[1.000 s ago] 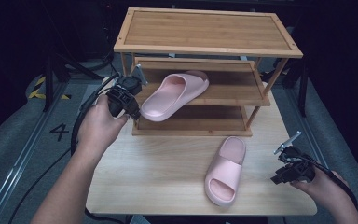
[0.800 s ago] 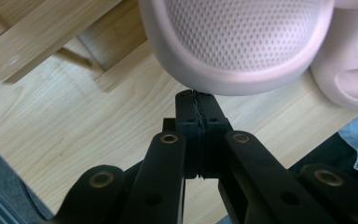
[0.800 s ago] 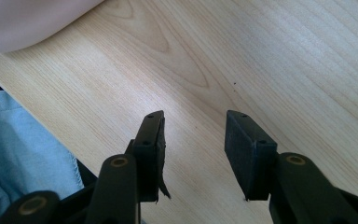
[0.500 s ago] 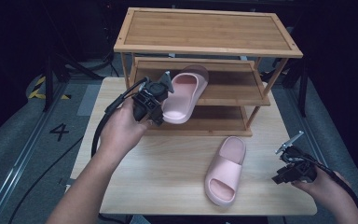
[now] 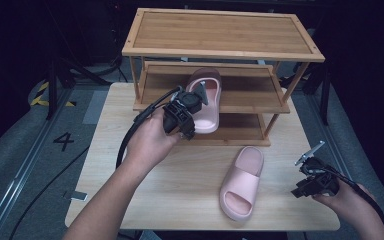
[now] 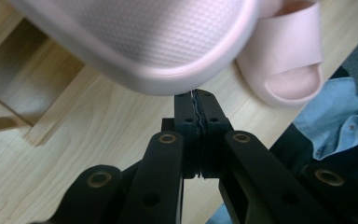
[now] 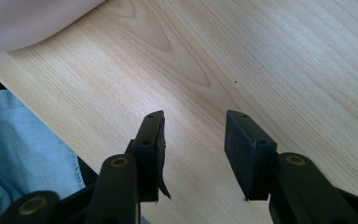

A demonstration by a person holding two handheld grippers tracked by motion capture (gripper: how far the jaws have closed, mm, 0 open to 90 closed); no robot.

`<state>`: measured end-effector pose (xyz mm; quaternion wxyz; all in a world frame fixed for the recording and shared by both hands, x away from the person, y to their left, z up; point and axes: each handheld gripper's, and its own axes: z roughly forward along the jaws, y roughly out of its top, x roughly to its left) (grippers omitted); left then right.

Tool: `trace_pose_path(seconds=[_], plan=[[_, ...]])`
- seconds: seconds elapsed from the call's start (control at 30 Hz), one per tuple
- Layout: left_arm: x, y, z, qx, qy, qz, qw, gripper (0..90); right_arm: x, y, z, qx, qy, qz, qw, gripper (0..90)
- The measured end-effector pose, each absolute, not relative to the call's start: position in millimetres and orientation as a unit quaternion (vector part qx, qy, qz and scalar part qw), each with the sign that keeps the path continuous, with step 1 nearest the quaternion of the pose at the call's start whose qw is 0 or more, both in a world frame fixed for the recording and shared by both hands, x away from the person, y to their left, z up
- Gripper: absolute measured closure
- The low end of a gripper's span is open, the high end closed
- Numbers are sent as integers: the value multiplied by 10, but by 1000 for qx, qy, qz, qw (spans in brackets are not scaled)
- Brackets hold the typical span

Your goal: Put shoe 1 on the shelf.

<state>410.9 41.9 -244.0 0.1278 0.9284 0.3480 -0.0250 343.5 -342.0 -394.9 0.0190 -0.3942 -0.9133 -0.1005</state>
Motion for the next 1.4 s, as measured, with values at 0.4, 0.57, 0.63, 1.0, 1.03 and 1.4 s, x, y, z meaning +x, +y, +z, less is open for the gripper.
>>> trace_pose_path(seconds=[0.4,0.57,0.63,1.0,1.03,1.4], plan=[[3975,133,-2414,943,305,-11,133,888,3384,-3411,-3980,-397,-913,-95,20,582],[4146,117,-2430,939,311,-14,144,896,3341,-3468,-3983,-404,-910,-93,21,582],[4183,110,-2433,938,315,0,144,895,3326,-3491,-3985,-406,-909,-94,21,582],[4446,20,-2472,938,311,-9,155,880,3261,-3526,-4005,-411,-906,-94,24,580],[4469,6,-2469,938,310,-6,156,880,3261,-3526,-4005,-411,-906,-94,24,580],[4602,-54,-2486,935,324,28,142,808,3261,-3346,-3955,-382,-919,-98,23,575]])
